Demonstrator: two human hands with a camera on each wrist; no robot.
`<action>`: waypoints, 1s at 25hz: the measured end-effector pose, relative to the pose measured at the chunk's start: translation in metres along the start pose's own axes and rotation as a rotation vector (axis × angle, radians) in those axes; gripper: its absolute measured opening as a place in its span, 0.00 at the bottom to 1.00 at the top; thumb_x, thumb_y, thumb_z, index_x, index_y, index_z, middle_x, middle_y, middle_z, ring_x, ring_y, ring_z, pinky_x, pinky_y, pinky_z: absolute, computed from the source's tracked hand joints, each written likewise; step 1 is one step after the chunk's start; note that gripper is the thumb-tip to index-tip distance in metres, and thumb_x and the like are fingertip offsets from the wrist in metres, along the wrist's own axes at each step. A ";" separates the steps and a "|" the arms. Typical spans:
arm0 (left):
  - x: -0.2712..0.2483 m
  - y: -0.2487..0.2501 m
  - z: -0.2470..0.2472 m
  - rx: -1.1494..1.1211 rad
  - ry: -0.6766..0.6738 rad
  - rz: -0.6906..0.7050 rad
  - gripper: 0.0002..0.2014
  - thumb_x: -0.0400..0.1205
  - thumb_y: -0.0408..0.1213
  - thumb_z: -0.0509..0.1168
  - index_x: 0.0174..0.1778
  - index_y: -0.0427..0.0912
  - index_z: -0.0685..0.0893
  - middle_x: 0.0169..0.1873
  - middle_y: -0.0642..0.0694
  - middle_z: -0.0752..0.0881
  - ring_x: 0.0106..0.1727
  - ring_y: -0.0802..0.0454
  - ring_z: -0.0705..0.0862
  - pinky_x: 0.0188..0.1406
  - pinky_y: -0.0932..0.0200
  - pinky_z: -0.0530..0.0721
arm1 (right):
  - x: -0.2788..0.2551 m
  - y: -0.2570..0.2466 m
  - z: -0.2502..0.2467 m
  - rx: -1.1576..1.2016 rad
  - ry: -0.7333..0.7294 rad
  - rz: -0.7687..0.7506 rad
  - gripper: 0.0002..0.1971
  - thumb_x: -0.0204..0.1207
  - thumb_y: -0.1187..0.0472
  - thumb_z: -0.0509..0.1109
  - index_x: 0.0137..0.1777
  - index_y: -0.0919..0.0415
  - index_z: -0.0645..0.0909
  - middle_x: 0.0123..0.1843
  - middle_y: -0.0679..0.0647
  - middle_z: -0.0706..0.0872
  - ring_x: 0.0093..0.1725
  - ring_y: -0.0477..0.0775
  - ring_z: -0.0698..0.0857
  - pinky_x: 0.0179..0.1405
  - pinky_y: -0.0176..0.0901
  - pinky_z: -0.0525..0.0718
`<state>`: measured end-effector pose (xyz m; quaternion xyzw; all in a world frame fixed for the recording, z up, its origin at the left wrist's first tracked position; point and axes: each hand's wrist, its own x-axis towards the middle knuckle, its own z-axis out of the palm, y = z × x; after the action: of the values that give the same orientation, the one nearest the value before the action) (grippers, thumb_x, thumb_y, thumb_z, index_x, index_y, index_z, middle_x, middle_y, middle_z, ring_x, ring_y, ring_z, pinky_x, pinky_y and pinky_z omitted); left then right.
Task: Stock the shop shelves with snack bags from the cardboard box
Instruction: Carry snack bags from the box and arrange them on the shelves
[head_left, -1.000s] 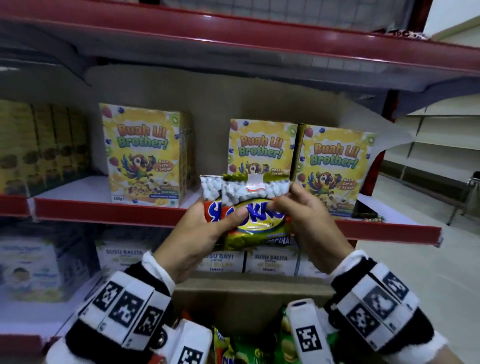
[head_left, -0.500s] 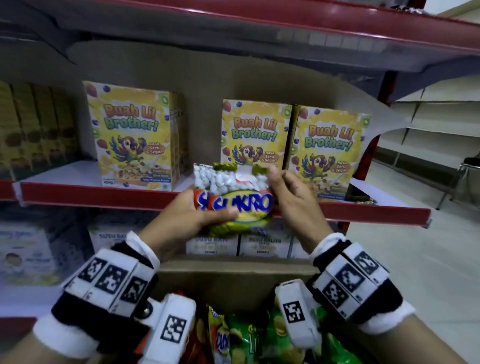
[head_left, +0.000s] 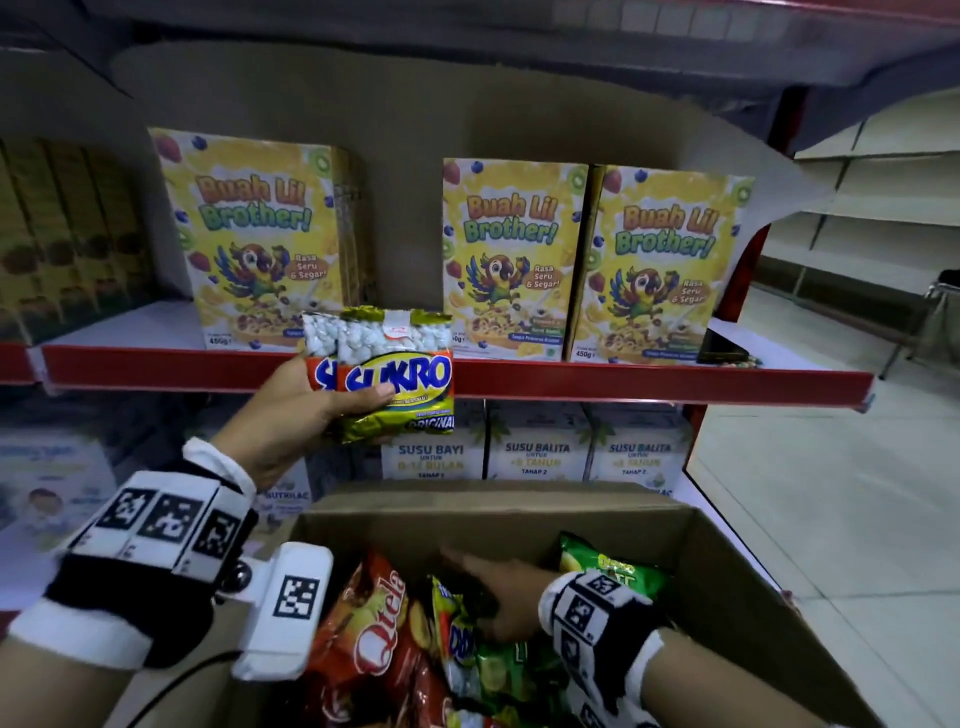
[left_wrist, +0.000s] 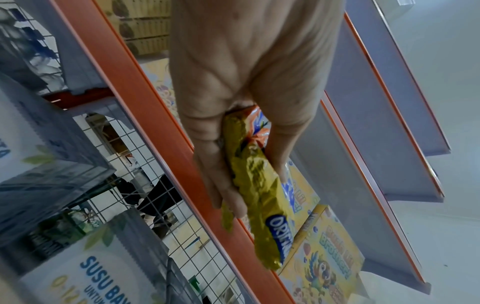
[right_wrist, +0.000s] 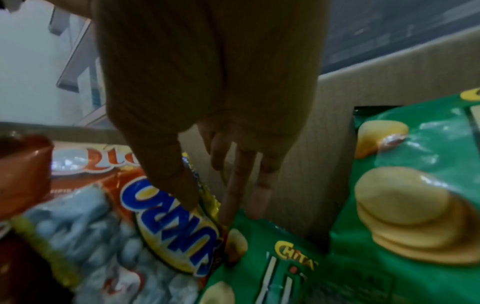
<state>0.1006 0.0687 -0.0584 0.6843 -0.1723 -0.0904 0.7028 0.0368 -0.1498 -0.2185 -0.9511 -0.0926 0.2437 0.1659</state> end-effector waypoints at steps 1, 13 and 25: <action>0.000 0.000 0.001 -0.016 -0.008 0.006 0.28 0.65 0.34 0.76 0.62 0.40 0.81 0.50 0.40 0.91 0.50 0.43 0.91 0.47 0.47 0.90 | 0.002 0.001 0.002 -0.001 -0.008 -0.023 0.46 0.76 0.63 0.71 0.84 0.46 0.43 0.80 0.61 0.67 0.73 0.60 0.73 0.61 0.37 0.71; 0.001 0.003 0.009 -0.063 0.078 0.056 0.25 0.66 0.31 0.78 0.58 0.39 0.81 0.42 0.42 0.92 0.41 0.45 0.92 0.34 0.50 0.91 | -0.098 -0.023 -0.129 0.599 0.379 -0.277 0.16 0.73 0.67 0.74 0.54 0.46 0.80 0.49 0.47 0.88 0.52 0.52 0.87 0.55 0.51 0.86; -0.021 0.020 0.058 -0.397 -0.270 -0.051 0.16 0.73 0.39 0.64 0.56 0.43 0.82 0.42 0.40 0.92 0.40 0.43 0.92 0.29 0.47 0.89 | -0.134 -0.059 -0.161 0.746 0.921 -0.389 0.23 0.51 0.48 0.83 0.47 0.49 0.83 0.52 0.49 0.90 0.54 0.48 0.88 0.53 0.43 0.85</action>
<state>0.0582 0.0233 -0.0411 0.5183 -0.2261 -0.2312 0.7917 -0.0050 -0.1731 -0.0061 -0.8022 -0.0919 -0.2102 0.5512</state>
